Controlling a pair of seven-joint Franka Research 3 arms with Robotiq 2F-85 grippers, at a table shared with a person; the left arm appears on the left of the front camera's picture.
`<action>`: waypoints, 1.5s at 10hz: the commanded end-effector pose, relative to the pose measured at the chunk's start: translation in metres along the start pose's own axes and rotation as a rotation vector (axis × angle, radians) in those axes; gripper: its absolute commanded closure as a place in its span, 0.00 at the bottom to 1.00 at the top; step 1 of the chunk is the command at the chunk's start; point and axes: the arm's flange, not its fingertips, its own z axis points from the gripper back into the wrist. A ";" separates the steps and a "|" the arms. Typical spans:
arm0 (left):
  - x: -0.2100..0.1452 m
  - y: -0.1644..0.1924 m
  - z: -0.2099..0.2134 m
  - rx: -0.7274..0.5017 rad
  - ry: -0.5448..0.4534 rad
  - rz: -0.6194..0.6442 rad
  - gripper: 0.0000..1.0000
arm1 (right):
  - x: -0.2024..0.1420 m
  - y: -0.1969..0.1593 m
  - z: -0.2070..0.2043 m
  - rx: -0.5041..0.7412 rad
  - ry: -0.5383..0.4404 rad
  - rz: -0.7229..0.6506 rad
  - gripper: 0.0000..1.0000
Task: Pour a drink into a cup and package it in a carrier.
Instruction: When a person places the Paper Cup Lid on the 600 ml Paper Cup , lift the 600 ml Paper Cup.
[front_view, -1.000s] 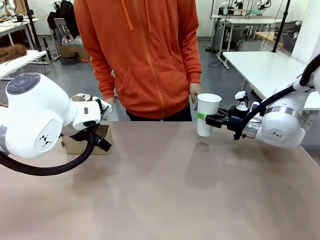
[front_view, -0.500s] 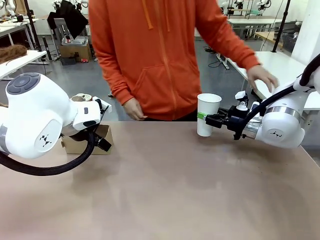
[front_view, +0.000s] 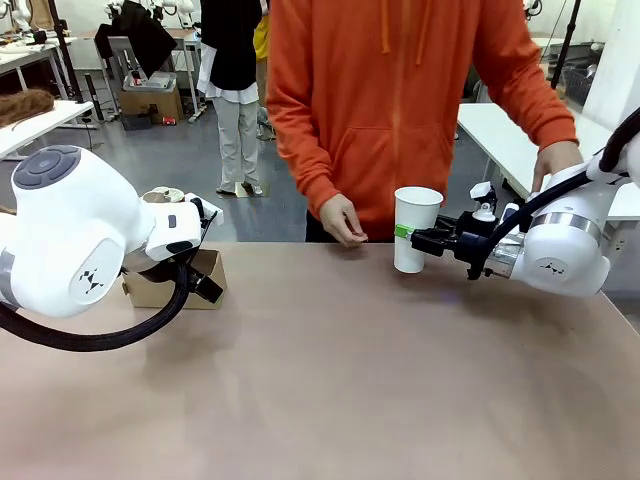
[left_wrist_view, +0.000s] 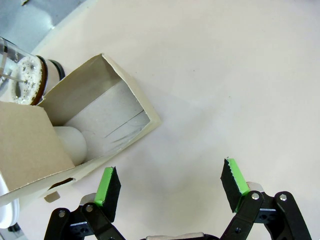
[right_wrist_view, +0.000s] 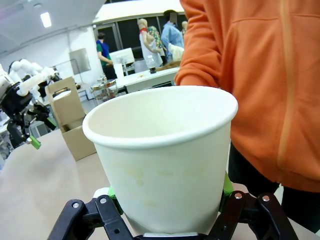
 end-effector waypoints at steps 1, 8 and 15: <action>0.000 0.000 0.000 -0.002 -0.001 0.000 0.00 | 0.002 0.000 0.000 0.004 -0.010 0.000 0.20; 0.000 0.000 0.000 -0.002 -0.001 0.000 0.00 | 0.002 0.000 0.000 0.004 -0.010 0.000 0.20; 0.000 0.000 0.000 -0.002 -0.001 0.000 0.00 | 0.002 0.000 0.000 0.004 -0.010 0.000 0.20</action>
